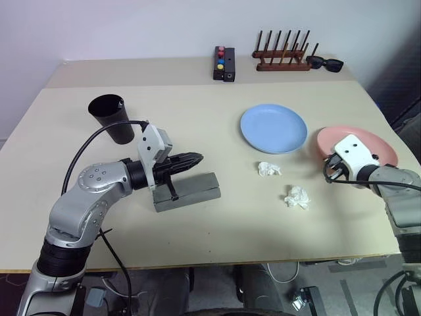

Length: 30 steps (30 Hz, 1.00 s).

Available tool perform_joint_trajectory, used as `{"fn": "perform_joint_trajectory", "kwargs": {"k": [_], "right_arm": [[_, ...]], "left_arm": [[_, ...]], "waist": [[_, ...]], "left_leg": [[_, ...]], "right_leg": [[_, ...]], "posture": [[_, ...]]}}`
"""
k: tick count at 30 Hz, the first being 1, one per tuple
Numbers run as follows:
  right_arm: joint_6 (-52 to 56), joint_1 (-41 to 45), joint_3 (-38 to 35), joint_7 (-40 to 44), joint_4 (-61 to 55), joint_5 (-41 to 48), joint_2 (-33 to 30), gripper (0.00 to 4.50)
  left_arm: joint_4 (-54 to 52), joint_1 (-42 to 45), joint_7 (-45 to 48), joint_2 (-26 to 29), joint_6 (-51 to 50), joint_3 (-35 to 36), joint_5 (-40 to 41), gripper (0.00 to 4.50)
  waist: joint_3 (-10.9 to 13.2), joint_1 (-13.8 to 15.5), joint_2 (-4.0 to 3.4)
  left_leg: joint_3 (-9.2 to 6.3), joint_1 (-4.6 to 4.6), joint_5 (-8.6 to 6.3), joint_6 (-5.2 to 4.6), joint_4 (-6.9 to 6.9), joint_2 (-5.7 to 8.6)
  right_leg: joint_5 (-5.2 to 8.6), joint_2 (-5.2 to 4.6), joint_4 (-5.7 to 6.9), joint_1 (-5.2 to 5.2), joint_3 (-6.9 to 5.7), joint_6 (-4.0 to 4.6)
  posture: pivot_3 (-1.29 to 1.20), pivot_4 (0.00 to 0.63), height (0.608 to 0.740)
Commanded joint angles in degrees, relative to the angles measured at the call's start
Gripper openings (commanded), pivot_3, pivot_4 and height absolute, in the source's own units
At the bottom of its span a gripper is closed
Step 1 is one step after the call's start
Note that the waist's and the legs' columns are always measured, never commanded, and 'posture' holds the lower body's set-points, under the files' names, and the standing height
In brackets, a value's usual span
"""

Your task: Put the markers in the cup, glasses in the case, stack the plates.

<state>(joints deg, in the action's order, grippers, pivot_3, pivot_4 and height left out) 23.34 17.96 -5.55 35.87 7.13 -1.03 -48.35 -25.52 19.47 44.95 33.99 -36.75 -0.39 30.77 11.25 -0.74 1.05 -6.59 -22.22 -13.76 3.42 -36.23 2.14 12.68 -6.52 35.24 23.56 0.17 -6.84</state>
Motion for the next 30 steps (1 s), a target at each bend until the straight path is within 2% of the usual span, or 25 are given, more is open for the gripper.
{"fn": "perform_joint_trajectory", "kwargs": {"k": [1, 5, 10, 15, 24, 27, 30], "right_arm": [[-6.5, 3.7, -1.7, -2.0, -2.0, -0.7, -0.6, 0.03], [-10.0, 7.2, -0.4, 0.7, -5.2, 3.1, 2.6, 0.03], [-9.3, 9.1, 3.1, 6.8, -8.3, 8.1, 7.6, 0.03], [-11.8, 13.8, 7.9, 8.1, -2.0, 7.7, 14.2, 0.03], [-20.8, 19.0, 11.6, 7.5, 11.7, 1.9, 15.5, 0.03], [-21.2, 18.7, 11.2, 8.3, 11.2, 2.1, 15.5, 0.96], [-21.2, 17.4, 9.5, 8.5, 7.8, 3.1, 14.3, 2.39]], "left_arm": [[-0.9, -0.2, 0.4, 0.4, 1.7, 0.9, 0.2, 0.00], [-0.5, -0.9, 0.1, 0.8, 2.6, 1.7, -0.3, 0.00], [0.4, -1.6, 0.2, 1.0, 4.1, 2.1, -0.6, 0.00], [1.5, -3.1, 0.6, 1.1, 6.6, 2.2, -1.4, 0.00], [1.5, -4.6, 0.5, 0.6, 8.3, 2.6, -1.6, 0.00], [1.1, -5.6, 0.4, 0.4, 8.7, 2.7, -1.4, 0.00], [0.7, -6.2, 0.3, 0.2, 9.0, 2.7, -1.3, 0.00]], "waist": [[0.0, -0.3, -0.01], [0.0, -0.4, -0.01], [0.0, -0.1, -0.01], [0.0, -0.2, -0.02], [0.0, -0.2, -0.02], [0.0, -0.3, -0.02], [0.0, -0.3, -0.03]], "left_leg": [[0.00, 0.00, 0.00, 0.00, 0.01, 0.00], [0.01, 0.01, 0.00, 0.00, 0.06, -0.02], [-0.01, 0.01, 0.00, 0.00, 0.05, -0.02], [-0.02, -0.03, 0.00, 0.00, 0.02, -0.01], [-0.03, -0.07, 0.00, 0.00, 0.07, 0.01], [-0.03, -0.08, 0.00, 0.00, 0.09, 0.00], [-0.03, -0.07, 0.00, 0.00, 0.08, 0.00]], "right_leg": [[0.00, 0.00, 0.00, 0.01, 0.00, 0.00], [0.00, 0.01, 0.00, 0.03, 0.00, 0.00], [-0.01, 0.01, -0.02, 0.02, 0.00, -0.02], [-0.01, 0.01, -0.05, 0.03, 0.00, 0.00], [-0.02, 0.01, -0.05, 0.10, -0.02, -0.02], [-0.09, 0.01, -0.04, 0.12, -0.02, -0.13], [-0.09, 0.01, -0.04, 0.13, -0.01, -0.14]], "posture": [[0.00, 0.150, 0.734], [0.00, 0.150, 0.734], [0.00, 0.150, 0.734], [0.00, 0.150, 0.734], [0.00, 0.150, 0.734], [0.00, 0.150, 0.734], [0.00, 0.150, 0.734]]}}
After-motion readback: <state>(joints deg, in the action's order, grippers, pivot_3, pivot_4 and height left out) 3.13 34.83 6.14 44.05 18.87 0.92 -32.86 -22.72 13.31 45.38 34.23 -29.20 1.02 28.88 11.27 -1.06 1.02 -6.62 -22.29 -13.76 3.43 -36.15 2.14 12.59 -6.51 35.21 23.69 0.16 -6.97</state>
